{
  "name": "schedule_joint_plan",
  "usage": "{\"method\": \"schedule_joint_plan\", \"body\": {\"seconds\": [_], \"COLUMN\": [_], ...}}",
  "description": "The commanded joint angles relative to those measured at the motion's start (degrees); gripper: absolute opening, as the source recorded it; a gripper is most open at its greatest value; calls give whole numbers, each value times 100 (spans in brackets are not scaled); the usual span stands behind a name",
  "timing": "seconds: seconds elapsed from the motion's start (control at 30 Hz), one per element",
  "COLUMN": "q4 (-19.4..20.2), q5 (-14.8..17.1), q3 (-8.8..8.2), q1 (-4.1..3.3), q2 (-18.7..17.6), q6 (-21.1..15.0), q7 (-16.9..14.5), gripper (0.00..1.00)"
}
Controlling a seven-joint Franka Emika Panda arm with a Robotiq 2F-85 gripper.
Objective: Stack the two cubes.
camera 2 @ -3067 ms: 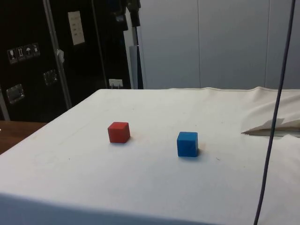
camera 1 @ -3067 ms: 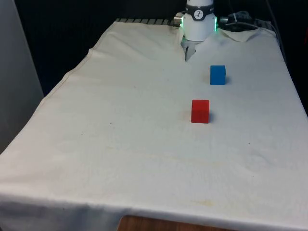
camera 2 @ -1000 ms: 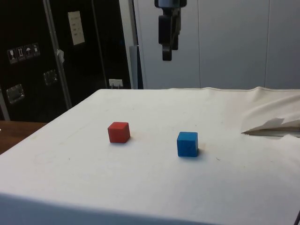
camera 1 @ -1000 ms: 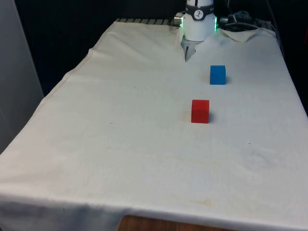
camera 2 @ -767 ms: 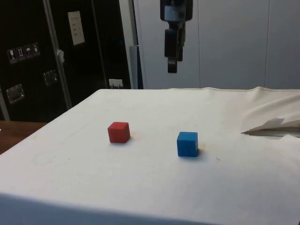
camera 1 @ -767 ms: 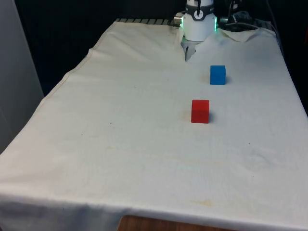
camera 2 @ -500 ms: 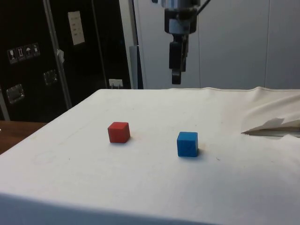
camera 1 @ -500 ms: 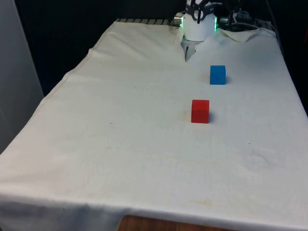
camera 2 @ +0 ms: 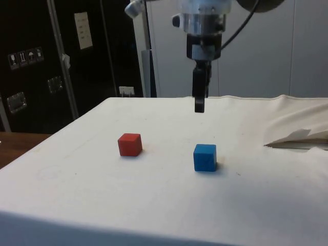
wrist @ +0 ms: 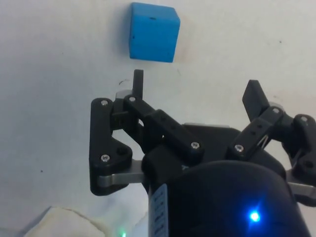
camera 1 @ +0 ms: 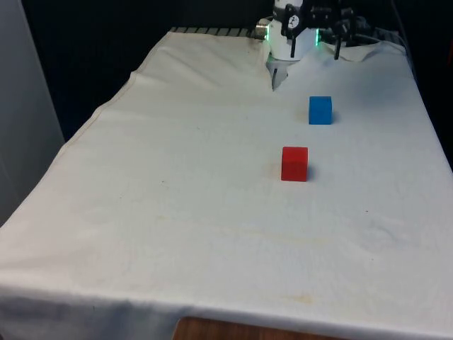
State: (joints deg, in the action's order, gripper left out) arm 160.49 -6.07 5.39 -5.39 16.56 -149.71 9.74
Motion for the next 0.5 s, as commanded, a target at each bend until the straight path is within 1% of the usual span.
{"method": "schedule_joint_plan", "body": {"seconds": [0.0, 0.13, 0.17, 0.2, 0.23, 0.4, 0.47], "q4": [40, 103, 126, 97, 132, 172, 183], "q5": [-86, -86, -80, 0, -74, -57, -52], "q3": [29, 29, 23, 0, 23, 11, 11], "q1": [40, 46, 40, 0, 40, 29, 23], "q2": [-46, -252, -367, -309, -418, -756, -945], "q6": [-143, -407, -544, -395, -613, -1003, -1209], "q7": [63, 69, 69, 0, 69, 63, 63], "gripper": [100, 100, 100, 100, 100, 100, 100]}}
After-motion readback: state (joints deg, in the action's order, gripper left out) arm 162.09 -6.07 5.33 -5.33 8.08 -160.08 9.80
